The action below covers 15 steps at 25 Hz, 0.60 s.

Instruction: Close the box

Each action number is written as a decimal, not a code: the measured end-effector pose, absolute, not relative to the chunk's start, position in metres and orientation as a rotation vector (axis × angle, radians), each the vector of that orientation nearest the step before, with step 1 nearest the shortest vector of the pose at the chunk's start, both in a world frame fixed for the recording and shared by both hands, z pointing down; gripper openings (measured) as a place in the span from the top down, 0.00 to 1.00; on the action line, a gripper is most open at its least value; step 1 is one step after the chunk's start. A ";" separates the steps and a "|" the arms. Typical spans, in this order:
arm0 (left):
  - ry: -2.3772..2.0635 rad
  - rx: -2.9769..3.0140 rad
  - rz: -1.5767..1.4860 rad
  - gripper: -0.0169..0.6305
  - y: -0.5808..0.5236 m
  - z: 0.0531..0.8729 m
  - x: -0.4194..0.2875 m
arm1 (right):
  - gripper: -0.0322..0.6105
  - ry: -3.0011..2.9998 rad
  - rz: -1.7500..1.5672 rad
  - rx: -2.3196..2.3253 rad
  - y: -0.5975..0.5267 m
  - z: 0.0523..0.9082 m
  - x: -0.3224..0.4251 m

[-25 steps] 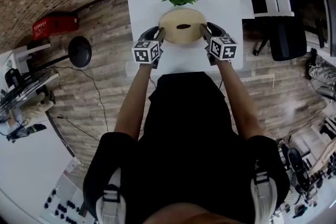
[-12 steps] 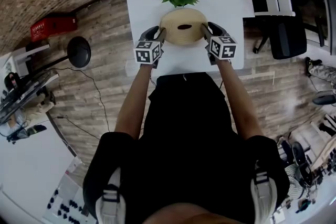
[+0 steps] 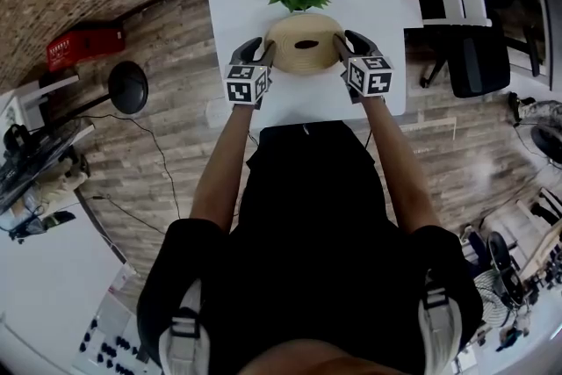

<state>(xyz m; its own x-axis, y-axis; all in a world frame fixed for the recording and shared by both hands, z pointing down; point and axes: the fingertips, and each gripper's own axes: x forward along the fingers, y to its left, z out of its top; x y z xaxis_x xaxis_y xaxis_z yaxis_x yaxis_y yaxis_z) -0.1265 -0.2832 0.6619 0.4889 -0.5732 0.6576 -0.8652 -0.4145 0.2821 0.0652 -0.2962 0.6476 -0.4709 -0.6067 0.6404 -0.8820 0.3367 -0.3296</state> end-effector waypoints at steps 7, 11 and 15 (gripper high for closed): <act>-1.172 2.144 0.638 0.73 -0.290 0.663 -0.124 | 0.75 -2.193 0.924 1.303 -0.301 0.652 0.065; -1.169 2.130 0.595 0.74 -0.289 0.665 -0.124 | 0.75 -2.196 0.943 1.306 -0.301 0.654 0.065; -1.173 2.123 0.563 0.74 -0.289 0.665 -0.125 | 0.74 -2.206 0.961 1.307 -0.301 0.655 0.066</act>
<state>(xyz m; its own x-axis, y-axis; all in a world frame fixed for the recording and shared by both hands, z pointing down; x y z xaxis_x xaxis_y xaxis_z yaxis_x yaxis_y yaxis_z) -0.1245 -0.2888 0.6653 0.5098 -0.5836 0.6321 -0.8582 -0.3966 0.3260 0.0659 -0.3009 0.6549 -0.4828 -0.6004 0.6375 -0.8757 0.3266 -0.3556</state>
